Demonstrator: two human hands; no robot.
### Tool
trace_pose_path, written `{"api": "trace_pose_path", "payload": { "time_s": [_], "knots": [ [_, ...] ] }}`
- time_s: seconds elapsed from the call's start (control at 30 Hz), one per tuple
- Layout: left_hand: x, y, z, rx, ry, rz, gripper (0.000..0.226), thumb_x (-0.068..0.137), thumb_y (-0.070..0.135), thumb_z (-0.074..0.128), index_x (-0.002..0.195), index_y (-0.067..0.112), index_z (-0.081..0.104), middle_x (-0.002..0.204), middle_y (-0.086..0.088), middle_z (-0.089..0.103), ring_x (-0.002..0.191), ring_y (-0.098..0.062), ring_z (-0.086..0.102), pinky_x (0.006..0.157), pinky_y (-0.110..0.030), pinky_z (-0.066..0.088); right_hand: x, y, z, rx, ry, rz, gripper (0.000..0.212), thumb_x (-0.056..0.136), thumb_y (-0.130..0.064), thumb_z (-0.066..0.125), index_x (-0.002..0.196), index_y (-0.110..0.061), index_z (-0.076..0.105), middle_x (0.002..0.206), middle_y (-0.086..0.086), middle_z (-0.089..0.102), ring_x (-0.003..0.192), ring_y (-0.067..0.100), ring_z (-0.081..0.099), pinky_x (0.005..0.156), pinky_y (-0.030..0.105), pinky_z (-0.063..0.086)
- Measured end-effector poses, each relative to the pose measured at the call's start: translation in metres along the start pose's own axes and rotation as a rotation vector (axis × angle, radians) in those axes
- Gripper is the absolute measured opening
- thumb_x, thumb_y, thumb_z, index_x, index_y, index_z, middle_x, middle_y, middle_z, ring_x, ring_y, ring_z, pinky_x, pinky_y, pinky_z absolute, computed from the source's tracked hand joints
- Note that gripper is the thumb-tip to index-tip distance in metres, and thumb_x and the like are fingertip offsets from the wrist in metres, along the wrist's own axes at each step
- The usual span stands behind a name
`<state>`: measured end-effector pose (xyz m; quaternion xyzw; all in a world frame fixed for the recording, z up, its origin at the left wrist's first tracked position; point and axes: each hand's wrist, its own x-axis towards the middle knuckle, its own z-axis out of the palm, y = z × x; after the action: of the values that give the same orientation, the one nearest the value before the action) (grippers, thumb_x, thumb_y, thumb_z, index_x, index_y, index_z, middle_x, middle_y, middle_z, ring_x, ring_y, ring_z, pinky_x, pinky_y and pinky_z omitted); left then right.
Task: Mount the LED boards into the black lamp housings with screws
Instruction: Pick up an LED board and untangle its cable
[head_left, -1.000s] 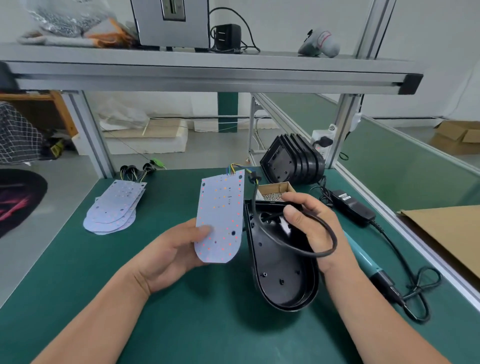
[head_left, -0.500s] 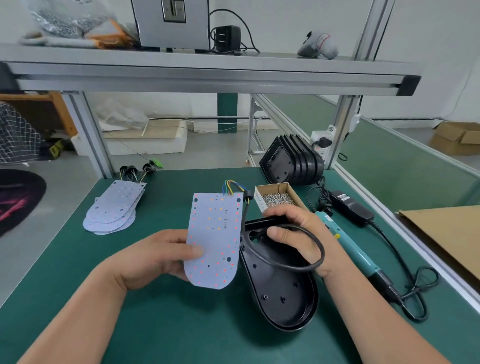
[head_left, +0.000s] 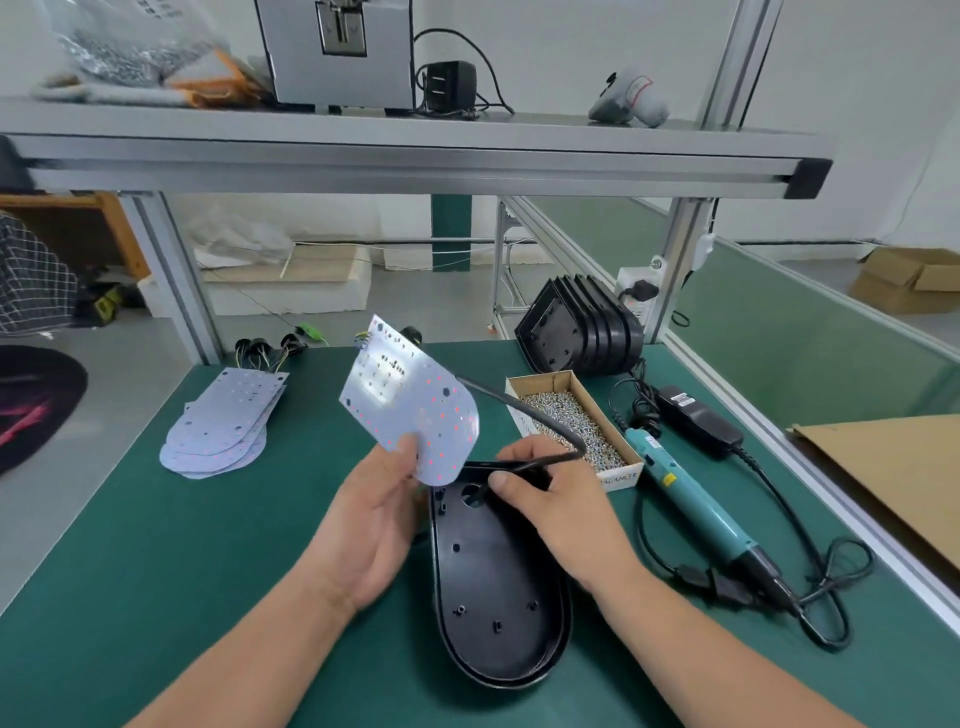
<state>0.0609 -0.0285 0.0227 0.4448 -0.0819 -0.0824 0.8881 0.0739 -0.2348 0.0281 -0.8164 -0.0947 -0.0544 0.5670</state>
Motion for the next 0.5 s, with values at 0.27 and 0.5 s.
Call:
{"api": "trace_pose_path", "payload": {
  "time_s": [0.27, 0.5],
  "knots": [
    [-0.001, -0.003, -0.004, 0.122, 0.051, -0.002, 0.054, 0.098, 0.034, 0.067, 0.142, 0.003, 0.064, 0.148, -0.019, 0.062, 0.141, -0.041, 0.055, 0.115, -0.049, 0.05, 0.0, -0.008, -0.05, -0.046, -0.426, -0.019, 0.045, 0.094, -0.056, 0.067, 0.127, -0.079, 0.047, 0.139, -0.047, 0.052, 0.134, -0.017, 0.048, 0.116, 0.016, 0.038],
    [0.001, -0.006, -0.001, 0.178, 0.099, -0.043, 0.039, 0.095, 0.026, 0.066, 0.129, 0.01, 0.075, 0.139, -0.016, 0.07, 0.133, -0.037, 0.063, 0.109, -0.044, 0.054, 0.003, -0.019, -0.076, -0.425, -0.08, -0.024, 0.047, 0.066, -0.077, 0.071, 0.092, -0.037, 0.067, 0.082, -0.019, 0.072, 0.069, 0.001, 0.061, 0.068, 0.028, 0.049]
  ]
}}
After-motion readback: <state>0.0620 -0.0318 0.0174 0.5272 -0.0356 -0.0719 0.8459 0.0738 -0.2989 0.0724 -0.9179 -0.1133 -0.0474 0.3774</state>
